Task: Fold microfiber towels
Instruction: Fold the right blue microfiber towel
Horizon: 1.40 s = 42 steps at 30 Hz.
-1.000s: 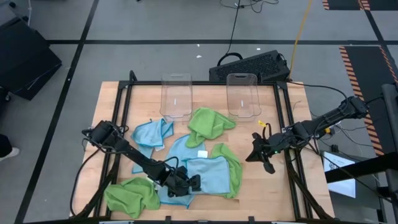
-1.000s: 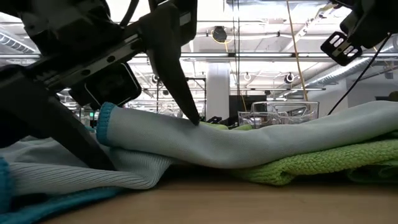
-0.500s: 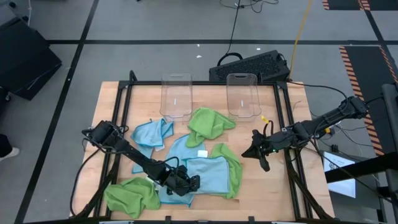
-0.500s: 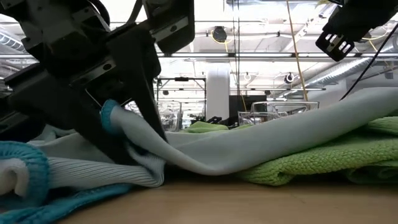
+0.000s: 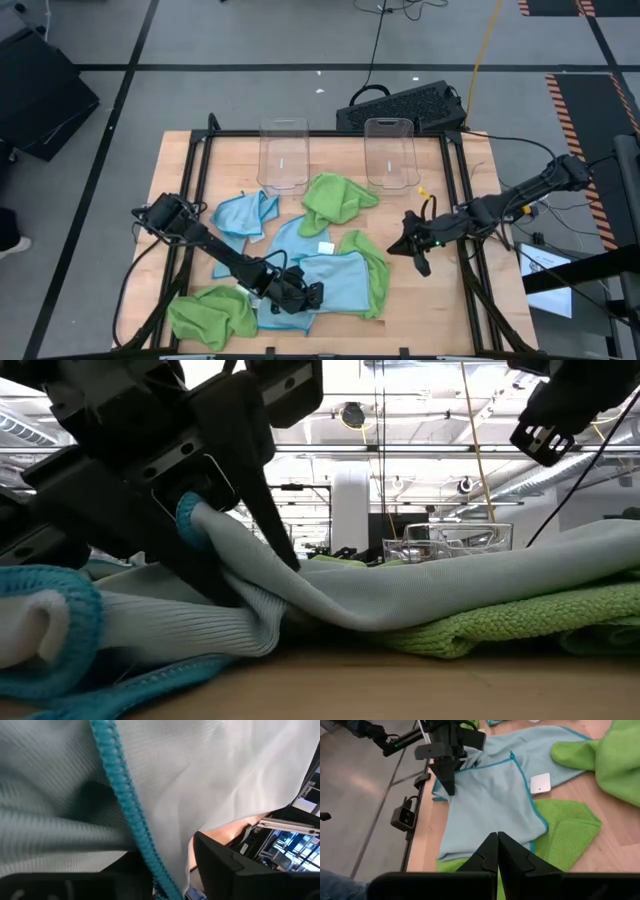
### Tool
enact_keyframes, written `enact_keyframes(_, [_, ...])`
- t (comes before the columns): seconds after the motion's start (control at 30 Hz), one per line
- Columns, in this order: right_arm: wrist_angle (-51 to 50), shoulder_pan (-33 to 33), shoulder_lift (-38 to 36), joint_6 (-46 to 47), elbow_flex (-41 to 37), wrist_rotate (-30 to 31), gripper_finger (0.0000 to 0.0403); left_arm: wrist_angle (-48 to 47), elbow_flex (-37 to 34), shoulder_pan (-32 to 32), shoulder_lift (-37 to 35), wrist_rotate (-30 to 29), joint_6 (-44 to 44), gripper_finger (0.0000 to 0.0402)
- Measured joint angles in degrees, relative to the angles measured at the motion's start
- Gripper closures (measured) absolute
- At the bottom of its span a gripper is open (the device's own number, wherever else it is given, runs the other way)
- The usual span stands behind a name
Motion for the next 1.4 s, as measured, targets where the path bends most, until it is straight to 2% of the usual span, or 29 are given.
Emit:
enact_keyframes(0.17, [0.4, 0.0, 1.6, 0.2, 0.0, -0.1, 0.0403, 0.5, 0.0, 0.0, 0.0, 0.3, -0.2, 0.0241])
enact_keyframes(0.33, [0.4, 0.0, 3.1, 1.3, 0.0, -0.2, 0.0403, 1.6, 0.0, 0.2, 0.0, 3.4, 0.0, 0.0241])
enact_keyframes(0.77, [3.2, 0.0, 4.2, 1.5, 0.0, -0.3, 0.0403, 1.6, 0.0, 1.1, 0.0, 3.6, 0.2, 0.0312])
enact_keyframes(1.17, [3.0, 0.0, 4.2, 1.5, 0.0, -0.5, 0.0403, 1.7, 0.0, 3.2, -0.1, 4.4, 3.4, 0.0328])
enact_keyframes(1.33, [3.0, 0.0, 4.2, 1.5, 0.0, -1.2, 0.0403, 1.3, 0.0, 3.5, -1.5, 6.0, 6.2, 0.0385])
enact_keyframes(1.4, [3.0, 0.0, 4.2, 1.5, 0.0, -2.4, 0.0403, 0.0, 0.0, 3.5, -2.4, 6.0, 6.6, 0.0391])
